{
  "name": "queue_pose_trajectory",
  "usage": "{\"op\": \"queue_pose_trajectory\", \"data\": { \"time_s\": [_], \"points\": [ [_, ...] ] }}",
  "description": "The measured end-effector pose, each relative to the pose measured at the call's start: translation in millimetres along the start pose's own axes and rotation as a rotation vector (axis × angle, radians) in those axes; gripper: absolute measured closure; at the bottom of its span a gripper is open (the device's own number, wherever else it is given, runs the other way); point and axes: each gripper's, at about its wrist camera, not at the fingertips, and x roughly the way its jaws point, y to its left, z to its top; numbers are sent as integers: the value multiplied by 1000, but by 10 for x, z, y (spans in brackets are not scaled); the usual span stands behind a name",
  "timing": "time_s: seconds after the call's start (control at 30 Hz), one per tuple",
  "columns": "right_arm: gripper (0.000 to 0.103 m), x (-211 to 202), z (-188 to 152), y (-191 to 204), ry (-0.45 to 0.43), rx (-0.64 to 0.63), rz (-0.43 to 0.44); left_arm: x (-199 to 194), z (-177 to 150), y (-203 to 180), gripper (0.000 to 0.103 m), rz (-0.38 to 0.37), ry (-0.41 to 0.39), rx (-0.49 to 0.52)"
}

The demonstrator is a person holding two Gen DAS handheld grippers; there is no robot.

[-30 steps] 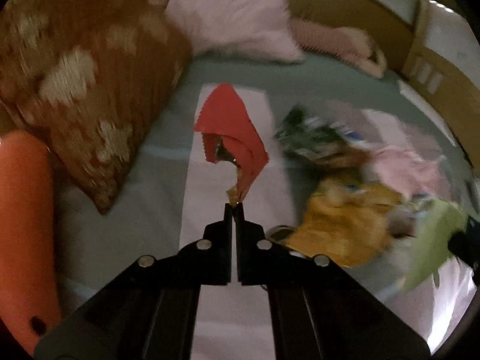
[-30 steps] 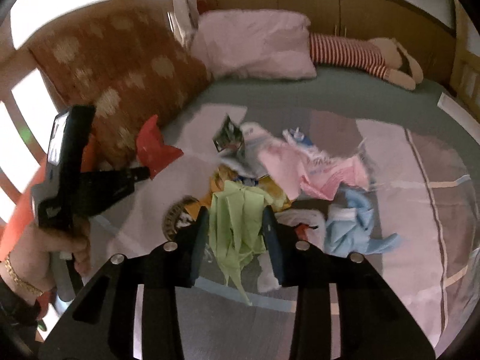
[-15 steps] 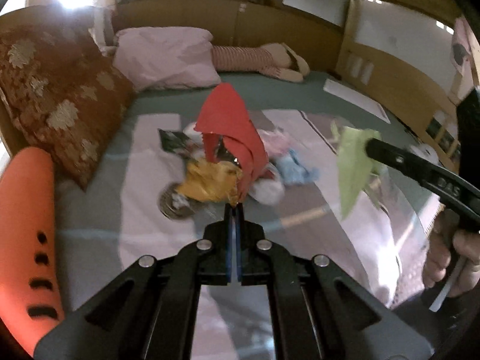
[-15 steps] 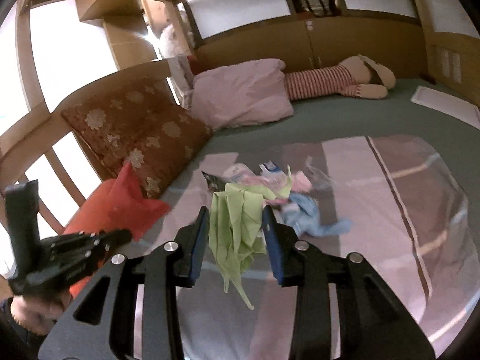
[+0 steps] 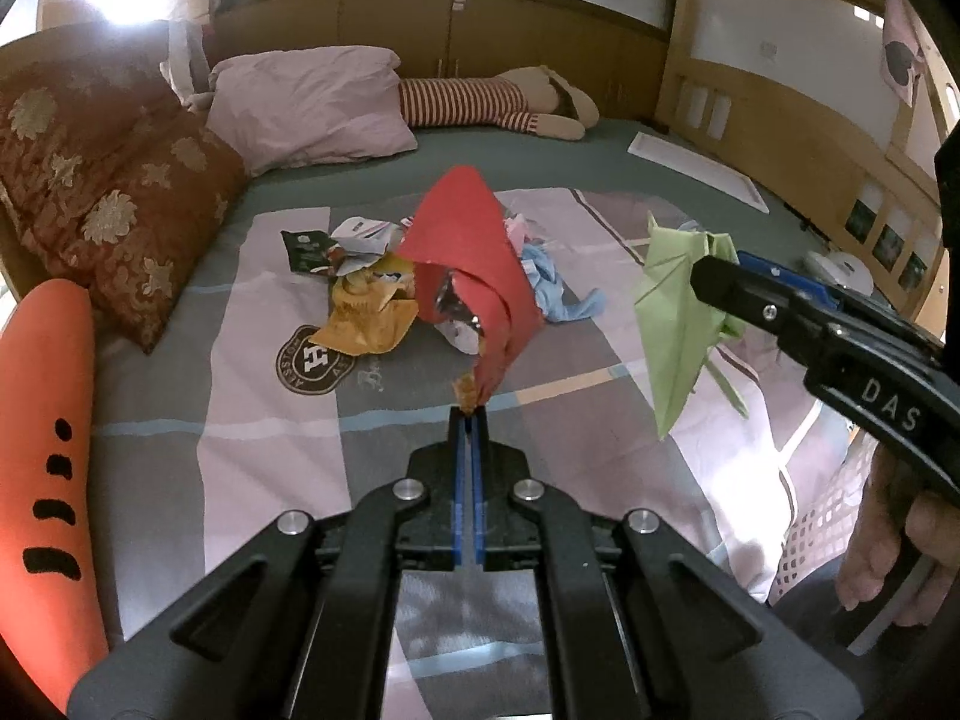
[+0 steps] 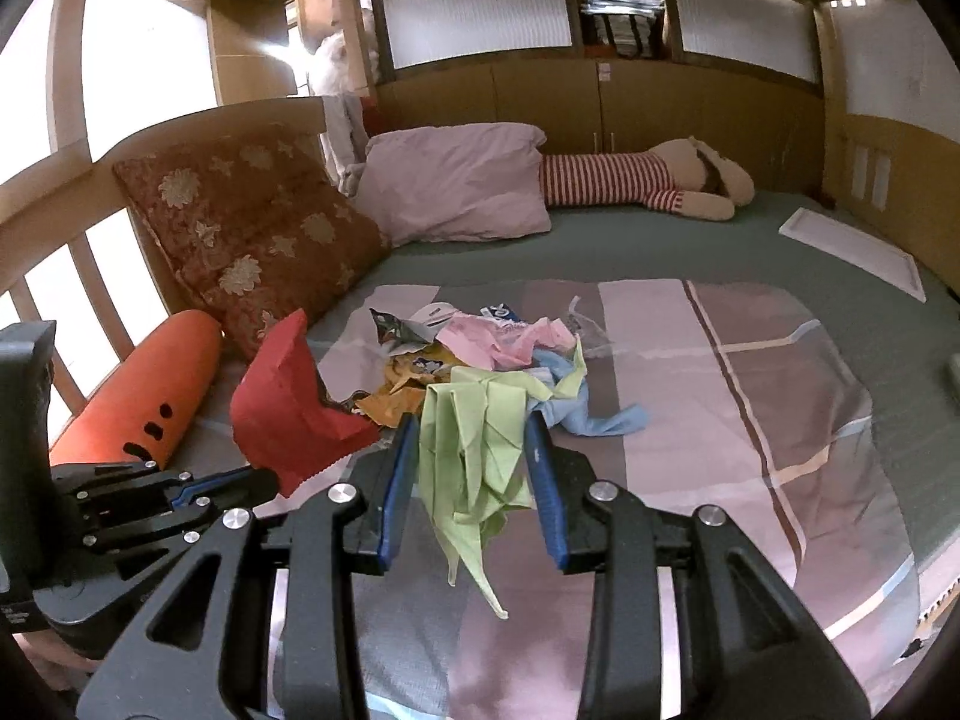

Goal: Collect trash
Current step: 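Lift the red wrapper and green paper off the bed with both tools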

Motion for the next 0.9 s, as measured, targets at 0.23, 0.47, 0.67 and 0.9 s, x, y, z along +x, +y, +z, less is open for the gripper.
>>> {"op": "queue_pose_trajectory", "data": {
  "time_s": [0.23, 0.47, 0.67, 0.9],
  "points": [
    [66, 140, -19, 77, 25, -20, -2, 20, -8, 52, 100, 17, 13, -3],
    [66, 140, -25, 108, 26, -30, -2, 35, -15, 38, 100, 18, 19, 4],
    [66, 145, -23, 82, 33, -28, -3, 53, -33, 20, 100, 18, 26, 9],
    [66, 149, -30, 91, 36, -28, -4, 58, -34, 11, 100, 23, 31, 10]
  ]
}}
